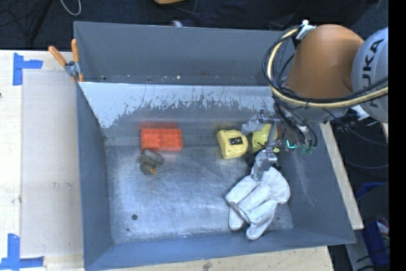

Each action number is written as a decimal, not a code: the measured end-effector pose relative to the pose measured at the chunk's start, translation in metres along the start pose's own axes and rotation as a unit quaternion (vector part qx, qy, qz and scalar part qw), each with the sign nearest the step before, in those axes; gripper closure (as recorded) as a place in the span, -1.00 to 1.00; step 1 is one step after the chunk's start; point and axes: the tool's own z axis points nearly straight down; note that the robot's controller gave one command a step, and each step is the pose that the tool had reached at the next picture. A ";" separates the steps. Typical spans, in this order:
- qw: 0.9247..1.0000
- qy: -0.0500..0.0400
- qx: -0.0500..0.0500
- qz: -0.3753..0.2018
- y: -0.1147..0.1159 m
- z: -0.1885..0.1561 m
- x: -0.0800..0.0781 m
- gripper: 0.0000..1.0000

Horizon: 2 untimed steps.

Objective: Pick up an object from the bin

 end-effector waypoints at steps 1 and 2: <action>1.000 -0.004 0.000 -0.001 0.000 -0.004 -0.002 1.00; 1.000 -0.004 0.000 -0.001 0.000 -0.004 -0.002 1.00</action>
Offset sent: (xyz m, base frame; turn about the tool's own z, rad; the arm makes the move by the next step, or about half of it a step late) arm 0.0000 0.0000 0.0000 0.0000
